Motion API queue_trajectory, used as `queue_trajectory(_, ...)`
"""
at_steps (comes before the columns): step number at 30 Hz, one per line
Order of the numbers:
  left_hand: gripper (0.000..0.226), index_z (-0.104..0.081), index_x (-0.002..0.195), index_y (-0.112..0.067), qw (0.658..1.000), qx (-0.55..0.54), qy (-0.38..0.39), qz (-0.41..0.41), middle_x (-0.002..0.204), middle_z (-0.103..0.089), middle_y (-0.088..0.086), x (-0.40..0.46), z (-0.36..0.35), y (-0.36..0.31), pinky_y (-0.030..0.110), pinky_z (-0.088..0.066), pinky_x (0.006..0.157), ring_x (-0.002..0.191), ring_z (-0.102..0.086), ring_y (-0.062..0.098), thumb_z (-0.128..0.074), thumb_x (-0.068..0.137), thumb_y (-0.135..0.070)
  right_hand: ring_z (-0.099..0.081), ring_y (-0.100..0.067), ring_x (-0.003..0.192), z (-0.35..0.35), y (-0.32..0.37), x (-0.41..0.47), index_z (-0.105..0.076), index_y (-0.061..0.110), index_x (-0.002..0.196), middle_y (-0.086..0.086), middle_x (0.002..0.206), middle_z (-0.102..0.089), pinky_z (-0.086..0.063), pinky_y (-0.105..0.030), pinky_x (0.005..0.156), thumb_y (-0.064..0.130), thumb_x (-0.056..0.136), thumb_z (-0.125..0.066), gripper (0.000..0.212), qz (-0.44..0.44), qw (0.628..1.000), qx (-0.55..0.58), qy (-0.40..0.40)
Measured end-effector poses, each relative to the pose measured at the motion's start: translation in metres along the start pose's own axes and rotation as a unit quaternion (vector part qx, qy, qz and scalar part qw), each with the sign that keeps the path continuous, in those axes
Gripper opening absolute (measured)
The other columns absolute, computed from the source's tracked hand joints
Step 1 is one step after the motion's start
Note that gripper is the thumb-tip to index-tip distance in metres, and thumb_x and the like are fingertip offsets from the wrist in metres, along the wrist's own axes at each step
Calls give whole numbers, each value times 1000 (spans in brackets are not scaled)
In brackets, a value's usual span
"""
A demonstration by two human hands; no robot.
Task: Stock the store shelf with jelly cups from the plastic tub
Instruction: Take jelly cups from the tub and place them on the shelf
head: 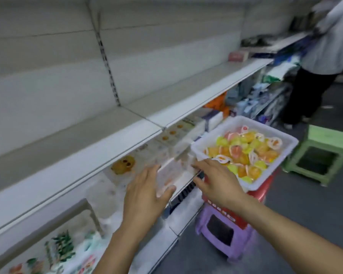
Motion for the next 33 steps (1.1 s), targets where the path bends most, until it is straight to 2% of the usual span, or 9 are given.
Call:
queue_trajectory(6,59,-42,138,-30,989,-62,121,-60,135,-50,-10,48,-104,-97,28,-36,100,124,-46,13,-60,85,-51,-48,-18,121,14,-149,-25,-54,27,128,3,131,-54,-45,-38,94,35,92,-56,37,-123,991,1,49)
queue_trajectory(12,61,-43,139,-28,978,-18,196,-77,133,-53,-5,122,-174,-122,36,-41,99,122,-47,16,-59,86,-52,-53,-22,115,18,-233,0,-57,22,128,-3,126,-58,-47,-40,90,34,93,-55,37,-184,981,28,57)
queue_trajectory(16,60,-41,140,-26,968,54,224,-96,134,-51,0,192,-224,-121,35,-44,92,122,-47,21,-56,87,-52,-52,-23,116,7,-271,39,-54,21,131,-6,128,-55,-46,-35,91,32,92,-58,41,-207,976,32,55)
queue_trajectory(19,56,-41,139,-22,957,118,235,-119,132,-49,3,237,-263,-121,36,-41,93,124,-43,23,-53,90,-45,-54,-22,116,-4,-294,74,-48,20,135,-5,132,-54,-44,-29,90,32,91,-60,47,-238,969,43,53)
queue_trajectory(22,44,-51,127,-19,919,268,226,-180,120,-59,4,268,-302,-117,38,-35,93,117,-46,25,-53,88,-39,-56,-26,115,-21,-314,105,-33,14,141,-7,130,-56,-47,-34,88,37,88,-63,65,-277,957,54,68)
queue_trajectory(24,35,-61,109,-17,902,317,224,-191,101,-66,4,283,-320,-116,37,-38,87,103,-53,24,-62,82,-39,-60,-27,107,-35,-328,120,-24,13,142,-7,122,-60,-49,-34,80,43,87,-64,74,-308,947,59,72)
queue_trajectory(26,28,-62,104,-16,893,332,232,-198,98,-67,5,293,-332,-119,36,-38,87,100,-54,24,-63,83,-34,-64,-24,96,-47,-341,131,-23,16,139,-3,112,-64,-53,-32,73,52,84,-63,77,-330,941,40,61)
queue_trajectory(28,32,-54,114,-12,887,335,252,-196,109,-65,8,299,-345,-120,37,-34,92,108,-51,27,-59,87,-27,-66,-23,88,-56,-353,138,-26,19,133,-1,103,-65,-56,-34,70,57,80,-64,76,-337,940,23,39)
queue_trajectory(33,50,-41,120,-11,904,299,255,-171,110,-63,10,301,-341,-119,38,-33,90,107,-48,29,-65,82,-31,-66,-24,87,-62,-360,142,-29,19,127,0,100,-67,-57,-38,71,53,78,-68,71,-349,936,36,37)
Point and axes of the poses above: each hand's wrist, its own x-axis towards the middle knuckle, its own z-axis out of the back of the hand, y = z × x, the point moved 8 cm from there along x, towards the middle knuckle
